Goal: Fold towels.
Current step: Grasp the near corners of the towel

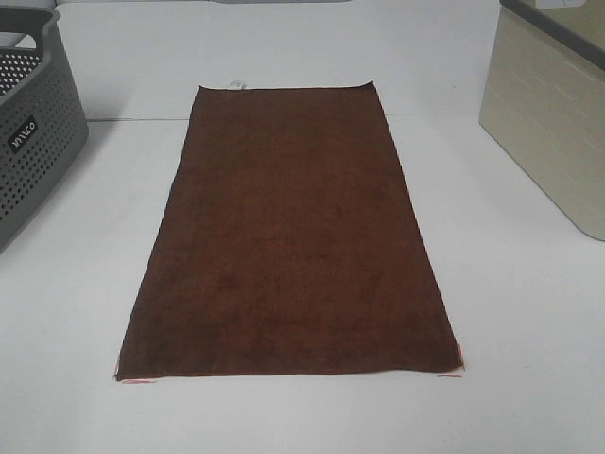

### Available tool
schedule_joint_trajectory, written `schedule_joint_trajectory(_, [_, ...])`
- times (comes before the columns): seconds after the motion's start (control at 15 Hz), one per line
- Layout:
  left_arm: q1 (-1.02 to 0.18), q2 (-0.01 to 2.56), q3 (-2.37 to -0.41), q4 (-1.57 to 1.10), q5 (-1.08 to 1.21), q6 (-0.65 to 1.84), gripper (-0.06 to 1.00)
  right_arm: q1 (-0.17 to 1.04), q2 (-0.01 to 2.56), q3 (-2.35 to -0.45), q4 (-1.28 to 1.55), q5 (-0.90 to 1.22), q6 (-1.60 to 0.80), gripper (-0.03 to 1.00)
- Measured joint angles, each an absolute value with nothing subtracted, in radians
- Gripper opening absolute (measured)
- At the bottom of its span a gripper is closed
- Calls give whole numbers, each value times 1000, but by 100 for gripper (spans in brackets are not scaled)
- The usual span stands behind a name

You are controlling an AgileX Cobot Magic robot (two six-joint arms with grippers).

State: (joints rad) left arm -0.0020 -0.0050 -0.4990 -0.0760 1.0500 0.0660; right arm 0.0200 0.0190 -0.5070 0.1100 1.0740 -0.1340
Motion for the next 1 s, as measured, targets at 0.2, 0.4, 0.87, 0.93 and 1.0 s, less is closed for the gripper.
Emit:
schedule_joint_trajectory(0.2, [-2,-5,-499,-76,1050,66,99,20,19,-507,125,1074,-134,73])
schedule_joint_trajectory(0.4, [-2,-5,-499,-76,1050,66,99,20,19,-507,141,1074,-134,73])
schedule_joint_trajectory(0.87, [-2,-5,-499,-76,1050,66,99,20,19,-507,144,1074,-134,73])
schedule_joint_trajectory(0.93, [-2,-5,-502,-76,1047,60,99,20,34,-507,145,1069,-134,73])
schedule_joint_trajectory(1.0, [-2,-5,-506,-76,1039,59,99,20,56,-512,145,1055,-129,73])
